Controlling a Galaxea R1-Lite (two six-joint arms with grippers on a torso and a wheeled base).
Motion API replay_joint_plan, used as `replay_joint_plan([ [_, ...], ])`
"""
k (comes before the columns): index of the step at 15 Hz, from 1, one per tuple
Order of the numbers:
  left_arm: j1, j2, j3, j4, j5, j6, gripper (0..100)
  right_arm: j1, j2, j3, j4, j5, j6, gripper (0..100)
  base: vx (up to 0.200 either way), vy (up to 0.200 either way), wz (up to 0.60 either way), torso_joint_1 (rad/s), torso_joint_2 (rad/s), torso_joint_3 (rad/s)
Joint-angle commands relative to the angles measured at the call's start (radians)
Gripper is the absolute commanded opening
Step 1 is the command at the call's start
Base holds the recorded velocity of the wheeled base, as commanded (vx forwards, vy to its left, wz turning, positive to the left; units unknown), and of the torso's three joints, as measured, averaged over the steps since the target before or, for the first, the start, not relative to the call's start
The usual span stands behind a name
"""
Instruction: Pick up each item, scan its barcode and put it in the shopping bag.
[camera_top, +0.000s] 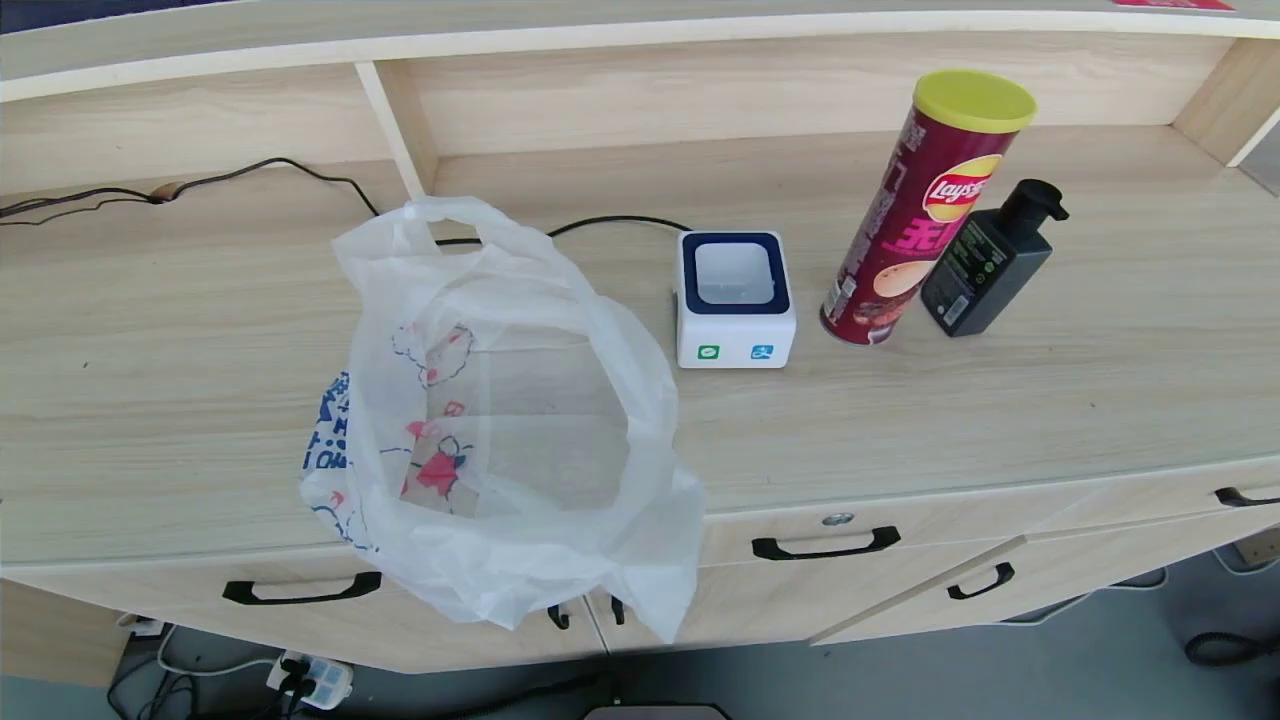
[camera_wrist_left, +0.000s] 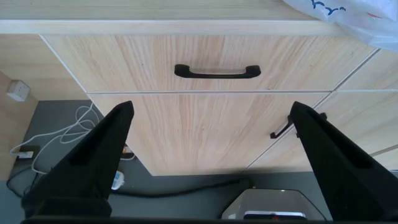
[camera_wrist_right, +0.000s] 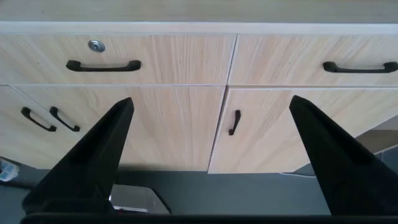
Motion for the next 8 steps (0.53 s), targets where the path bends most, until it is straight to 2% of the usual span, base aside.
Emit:
replay_joint_plan([
  [1,0.0,0.002,0.0,0.0,0.001,-0.001,100,0.004,0.361,-0.322,-0.052,0.074,-0.051,100,0.0,0.0,0.0,0.0,0.0,0.0],
  [3,0.0,0.002,0.0,0.0,0.0,0.001,100,0.041,0.693,-0.54,-0.311,0.074,-0.046,100,0.0,0.0,0.0,0.0,0.0,0.0],
  [5,0.0,0.002,0.0,0.0,0.0,0.001,100,0.103,0.963,-0.675,-0.63,0.074,-0.049,100,0.0,0.0,0.0,0.0,0.0,0.0],
  [7,0.0,0.002,0.0,0.0,0.0,0.001,100,0.115,1.134,-0.713,-0.805,0.078,-0.048,100,0.0,0.0,0.0,0.0,0.0,0.0],
  [8,0.0,0.002,0.0,0.0,0.0,0.001,100,0.169,1.2,-0.73,-0.842,0.077,-0.051,100,0.0,0.0,0.0,0.0,0.0,0.0],
])
